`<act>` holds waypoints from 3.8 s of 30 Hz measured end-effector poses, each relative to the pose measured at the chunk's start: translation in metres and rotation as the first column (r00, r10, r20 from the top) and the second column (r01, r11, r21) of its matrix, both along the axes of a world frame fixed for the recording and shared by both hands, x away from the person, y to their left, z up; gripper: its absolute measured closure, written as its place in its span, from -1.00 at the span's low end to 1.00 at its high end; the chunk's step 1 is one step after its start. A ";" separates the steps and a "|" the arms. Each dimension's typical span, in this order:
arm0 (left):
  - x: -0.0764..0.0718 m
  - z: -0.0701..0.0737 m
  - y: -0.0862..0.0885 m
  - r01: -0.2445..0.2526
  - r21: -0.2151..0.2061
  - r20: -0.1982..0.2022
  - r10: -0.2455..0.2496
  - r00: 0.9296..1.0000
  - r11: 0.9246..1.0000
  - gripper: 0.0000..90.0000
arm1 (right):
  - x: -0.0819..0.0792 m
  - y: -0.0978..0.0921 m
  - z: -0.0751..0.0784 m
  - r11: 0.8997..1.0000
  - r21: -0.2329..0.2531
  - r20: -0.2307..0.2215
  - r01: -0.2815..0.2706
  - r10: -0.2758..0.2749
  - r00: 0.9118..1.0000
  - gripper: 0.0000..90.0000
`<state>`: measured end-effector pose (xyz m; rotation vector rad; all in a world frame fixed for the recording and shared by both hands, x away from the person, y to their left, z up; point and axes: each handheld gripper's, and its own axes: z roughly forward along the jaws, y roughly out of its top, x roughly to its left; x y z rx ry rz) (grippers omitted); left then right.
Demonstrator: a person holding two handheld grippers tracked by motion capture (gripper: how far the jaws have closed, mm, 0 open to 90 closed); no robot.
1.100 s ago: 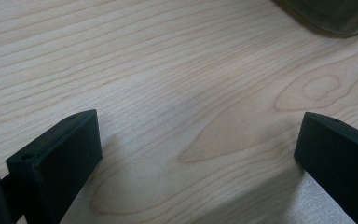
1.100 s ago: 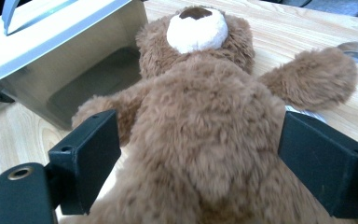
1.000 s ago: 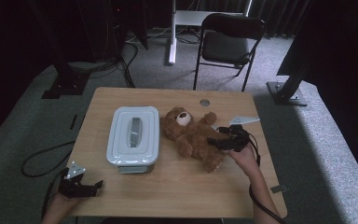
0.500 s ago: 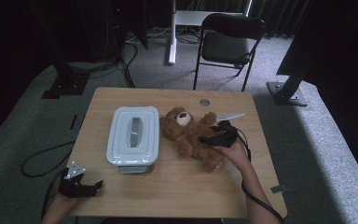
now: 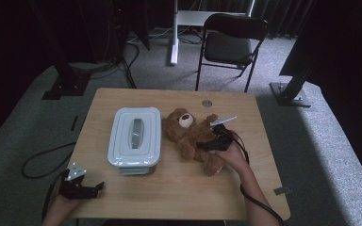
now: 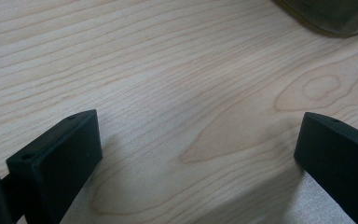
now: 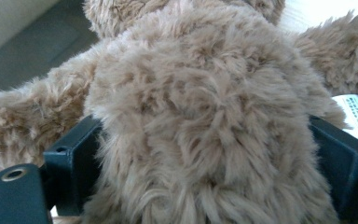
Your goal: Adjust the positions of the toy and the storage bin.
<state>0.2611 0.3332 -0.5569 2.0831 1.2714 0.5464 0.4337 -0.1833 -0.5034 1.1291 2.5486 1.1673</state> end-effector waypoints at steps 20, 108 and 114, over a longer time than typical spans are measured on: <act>0.000 0.000 0.000 -0.007 0.001 0.000 0.007 1.000 1.000 -0.97 | -0.011 0.024 -0.001 0.992 -0.129 0.040 -0.003 0.008 0.999 -0.25; 0.043 0.010 -0.004 -0.086 -0.021 0.021 0.086 0.996 0.996 -0.97 | 0.011 -0.033 0.057 0.826 0.121 0.206 0.551 -0.564 0.800 -0.70; 0.055 0.016 -0.014 -0.059 -0.032 0.026 0.060 0.998 0.998 -0.97 | 0.013 -0.004 0.052 0.880 0.130 0.177 0.457 -0.474 0.863 -0.70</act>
